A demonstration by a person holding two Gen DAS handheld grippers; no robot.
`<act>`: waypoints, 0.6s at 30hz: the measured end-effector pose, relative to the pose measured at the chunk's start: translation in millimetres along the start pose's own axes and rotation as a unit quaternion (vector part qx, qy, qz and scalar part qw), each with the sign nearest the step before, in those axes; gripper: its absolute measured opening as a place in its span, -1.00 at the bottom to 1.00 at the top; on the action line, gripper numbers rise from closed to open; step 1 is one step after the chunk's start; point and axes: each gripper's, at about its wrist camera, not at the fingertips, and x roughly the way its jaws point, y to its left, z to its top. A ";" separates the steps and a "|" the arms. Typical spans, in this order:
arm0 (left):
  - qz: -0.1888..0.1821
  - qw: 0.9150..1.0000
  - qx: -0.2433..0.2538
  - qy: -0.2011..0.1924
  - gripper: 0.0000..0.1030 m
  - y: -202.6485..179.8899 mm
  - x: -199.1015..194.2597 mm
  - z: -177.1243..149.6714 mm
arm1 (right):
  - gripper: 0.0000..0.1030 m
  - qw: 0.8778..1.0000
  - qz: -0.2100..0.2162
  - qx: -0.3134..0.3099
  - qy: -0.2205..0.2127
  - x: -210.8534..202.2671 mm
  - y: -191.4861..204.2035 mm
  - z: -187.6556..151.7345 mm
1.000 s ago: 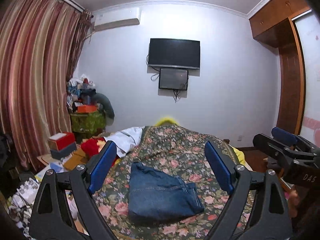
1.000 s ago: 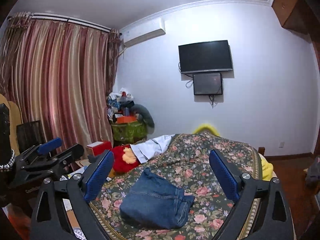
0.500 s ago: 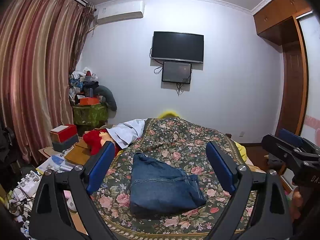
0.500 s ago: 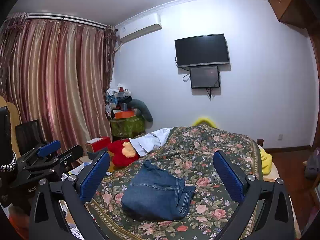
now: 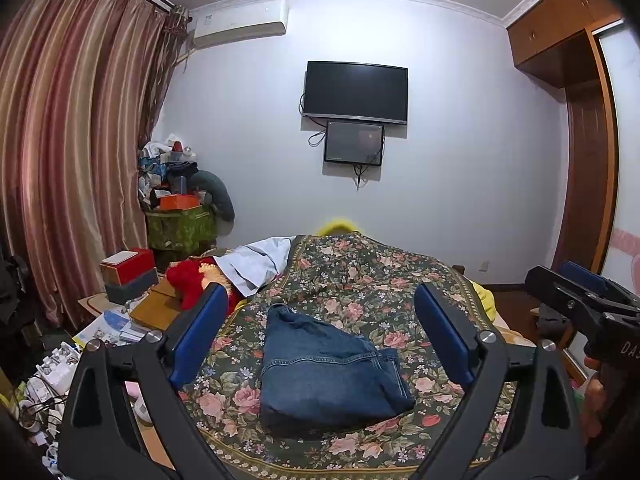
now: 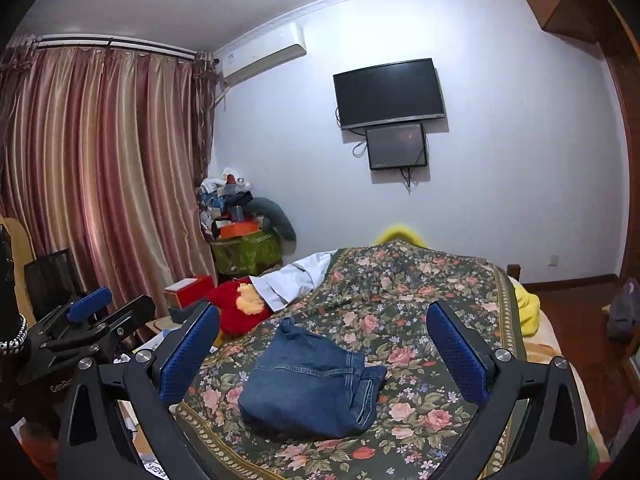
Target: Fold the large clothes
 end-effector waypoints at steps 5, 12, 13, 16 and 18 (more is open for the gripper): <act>0.000 1.000 0.000 0.000 0.88 0.9 0.3 -0.3 | 1.00 1.000 0.001 0.001 0.000 0.2 -0.3 0.9; 0.002 1.000 0.005 -0.002 0.96 3.3 2.8 -2.8 | 1.00 1.000 0.001 0.000 0.000 -0.7 -1.8 0.2; 0.001 1.000 0.004 -0.002 0.97 4.8 2.9 -3.3 | 1.00 1.000 0.001 0.000 0.000 -0.6 -1.8 0.3; -0.002 1.000 0.003 0.000 0.97 6.7 4.6 -3.3 | 1.00 1.000 0.000 0.000 -0.002 -1.5 -1.7 0.4; -0.010 1.000 0.001 0.003 0.97 8.9 5.9 -3.0 | 1.00 1.000 0.000 0.000 -0.002 -1.4 -1.5 0.3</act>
